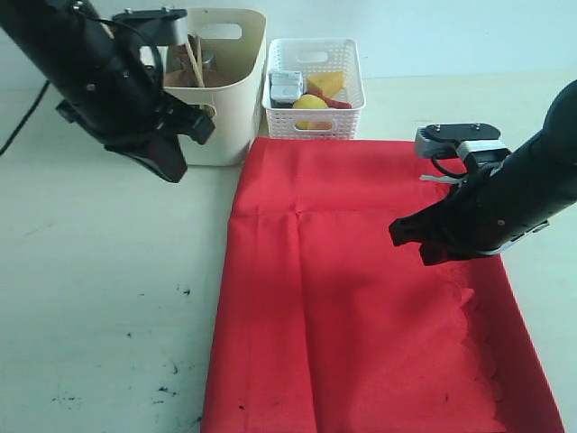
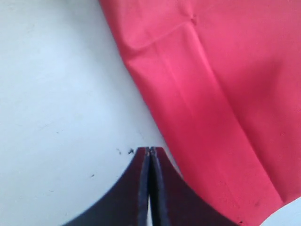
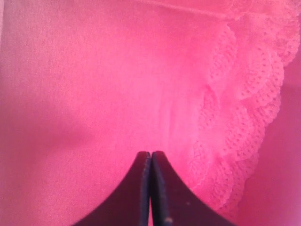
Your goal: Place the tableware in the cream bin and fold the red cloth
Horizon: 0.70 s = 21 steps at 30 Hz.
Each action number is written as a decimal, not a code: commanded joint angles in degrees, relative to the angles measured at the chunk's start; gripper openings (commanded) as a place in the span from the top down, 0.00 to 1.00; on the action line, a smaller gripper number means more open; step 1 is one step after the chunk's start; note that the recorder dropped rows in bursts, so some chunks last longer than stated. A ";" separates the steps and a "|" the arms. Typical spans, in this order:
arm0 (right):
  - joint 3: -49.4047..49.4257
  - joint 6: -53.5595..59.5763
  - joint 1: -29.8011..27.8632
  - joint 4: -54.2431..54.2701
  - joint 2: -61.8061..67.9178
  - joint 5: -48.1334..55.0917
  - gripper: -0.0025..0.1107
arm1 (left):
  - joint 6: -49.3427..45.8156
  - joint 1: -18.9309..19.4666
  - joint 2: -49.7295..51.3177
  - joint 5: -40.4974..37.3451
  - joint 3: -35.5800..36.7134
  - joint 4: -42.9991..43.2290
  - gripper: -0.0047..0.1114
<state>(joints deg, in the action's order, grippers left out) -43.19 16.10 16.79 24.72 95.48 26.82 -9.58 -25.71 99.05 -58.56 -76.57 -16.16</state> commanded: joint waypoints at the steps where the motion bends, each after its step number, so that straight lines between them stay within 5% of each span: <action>1: -0.14 0.68 0.18 0.36 -0.04 -0.68 0.98 | 0.53 2.19 -8.60 4.04 6.25 0.35 0.96; 21: -0.14 0.79 0.18 0.52 -0.04 -0.44 0.98 | 0.53 5.13 -48.72 10.51 27.95 2.07 0.96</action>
<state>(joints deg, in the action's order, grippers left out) -43.19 16.34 16.79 24.84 95.48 26.71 -9.58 -20.71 55.76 -49.18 -50.63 -15.00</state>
